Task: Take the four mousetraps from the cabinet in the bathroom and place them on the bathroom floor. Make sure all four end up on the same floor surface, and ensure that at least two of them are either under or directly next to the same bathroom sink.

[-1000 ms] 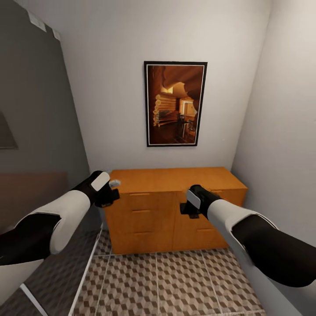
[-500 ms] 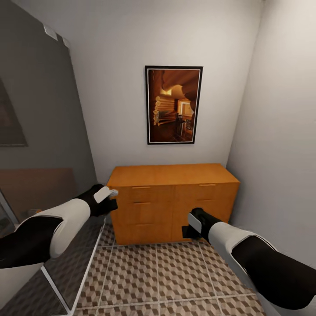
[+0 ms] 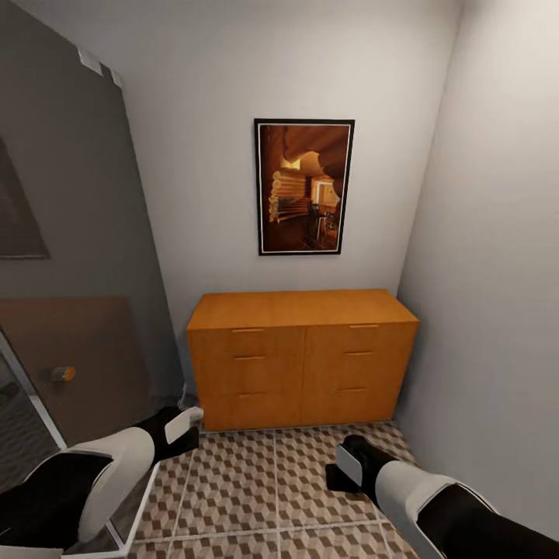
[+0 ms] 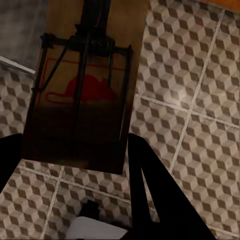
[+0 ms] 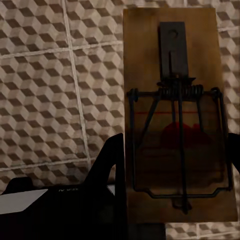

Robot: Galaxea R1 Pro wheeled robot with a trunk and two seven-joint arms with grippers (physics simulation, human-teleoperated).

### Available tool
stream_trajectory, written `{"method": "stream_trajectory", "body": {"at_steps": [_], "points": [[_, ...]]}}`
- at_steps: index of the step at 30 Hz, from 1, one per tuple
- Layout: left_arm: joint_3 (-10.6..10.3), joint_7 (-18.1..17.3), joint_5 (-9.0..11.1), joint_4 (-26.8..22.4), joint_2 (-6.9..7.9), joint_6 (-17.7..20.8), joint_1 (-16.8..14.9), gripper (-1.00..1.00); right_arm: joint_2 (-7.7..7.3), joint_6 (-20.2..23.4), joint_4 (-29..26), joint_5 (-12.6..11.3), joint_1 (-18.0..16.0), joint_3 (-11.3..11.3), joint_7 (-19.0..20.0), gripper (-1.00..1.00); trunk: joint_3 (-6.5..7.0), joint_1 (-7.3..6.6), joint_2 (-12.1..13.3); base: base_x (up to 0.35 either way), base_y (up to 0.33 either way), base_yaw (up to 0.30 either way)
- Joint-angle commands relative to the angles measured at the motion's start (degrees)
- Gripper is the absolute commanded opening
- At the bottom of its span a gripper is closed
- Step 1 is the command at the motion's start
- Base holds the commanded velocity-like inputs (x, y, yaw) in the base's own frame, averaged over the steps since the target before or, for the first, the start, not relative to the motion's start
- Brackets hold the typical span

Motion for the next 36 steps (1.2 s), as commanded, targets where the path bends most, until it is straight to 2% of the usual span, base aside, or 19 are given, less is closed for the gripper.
{"method": "stream_trajectory", "body": {"at_steps": [1, 3, 5, 8, 10, 13, 19, 25, 26, 29, 31, 32, 36], "points": [[-0.61, -0.42, 0.24, 0.04, -0.01, -0.81, 1.44, -1.00, -0.11, -0.79, -0.12, -0.59, 1.02, 0.53, -0.17, -1.00, -0.08, 0.04, -0.11, -0.001, -0.002, 0.000], [-0.59, -1.57, 0.17, 0.05, 0.03, -2.03, 3.65, -1.00, -0.42, -1.97, -0.12, -0.58, 2.40, 0.53, -0.01, -1.00, -0.08, 0.04, -0.11, 0.000, -0.001, 0.000], [-0.62, -3.21, 0.17, 0.06, 1.07, -4.65, 7.91, -1.00, -1.03, -3.07, -0.12, -0.53, 5.56, 0.57, 0.66, -1.00, -0.06, 0.04, -0.11, 0.000, 0.000, 0.000], [-0.63, -3.99, 0.22, 0.07, 1.82, -7.05, 11.35, -1.00, -1.35, -4.56, -0.12, -0.48, 8.16, 0.60, 1.77, -1.00, 0.06, 0.04, -0.11, 0.000, 0.000, 0.000], [-0.60, -4.35, 0.25, 0.12, 2.18, -9.09, 14.88, -1.00, -2.17, -6.72, -0.10, -0.14, 10.63, 0.63, 2.91, -1.00, 0.21, 0.04, -0.11, 0.000, 0.000, 0.014], [-0.59, -4.44, 0.29, 0.13, 2.26, -9.94, 16.64, -1.00, -2.99, -7.71, -0.11, 0.82, 12.00, 0.63, 3.37, -1.00, 0.45, 0.04, -0.11, 0.000, 0.000, 0.045], [-0.57, -4.56, 0.33, 0.14, 2.40, -11.90, 19.99, -1.00, -5.39, -9.22, -0.07, 5.39, 13.99, 0.62, 5.67, -1.00, 0.96, 0.04, -0.11, 0.000, 0.000, 0.093], [-0.56, -4.61, 0.33, 0.15, 2.44, -12.81, 22.90, -1.00, -8.08, -9.56, -0.04, 7.53, 15.80, 0.62, 8.58, -1.00, 1.46, 0.04, -0.11, 0.000, 0.000, 0.131], [-0.51, -4.61, 0.35, 0.21, 2.71, -13.04, 25.17, -1.00, -9.64, -9.67, -0.04, 7.97, 17.04, 0.64, 9.25, -1.00, 1.54, 0.04, -0.11, 0.000, 0.000, 0.163], [-0.46, -4.75, 0.44, 0.13, 4.38, -13.71, 26.57, -1.00, -10.41, -9.73, -0.04, 8.07, 17.48, 0.63, 9.38, -1.00, 1.78, 0.04, -0.11, 0.000, 0.000, 0.167], [-0.31, -6.12, 0.59, 0.11, 6.71, -15.78, 27.73, -1.00, -11.29, -9.76, -0.04, 8.17, 17.94, 0.65, 9.49, -1.00, 1.93, 0.04, -0.11, 0.000, 0.000, 0.189], [-0.26, -7.14, 0.65, 0.17, 7.21, -16.43, 27.99, -1.00, -11.56, -9.76, -0.04, 8.19, 18.04, 0.67, 9.51, -1.00, 1.99, 0.04, -0.11, 0.000, 0.000, 0.217], [-0.20, -9.22, 0.73, 0.27, 7.85, -17.26, 28.71, -1.00, -11.91, -9.77, -0.04, 8.21, 18.23, 0.76, 9.55, -1.00, 2.13, 0.04, -0.11, 0.000, 0.000, 0.245]]}}
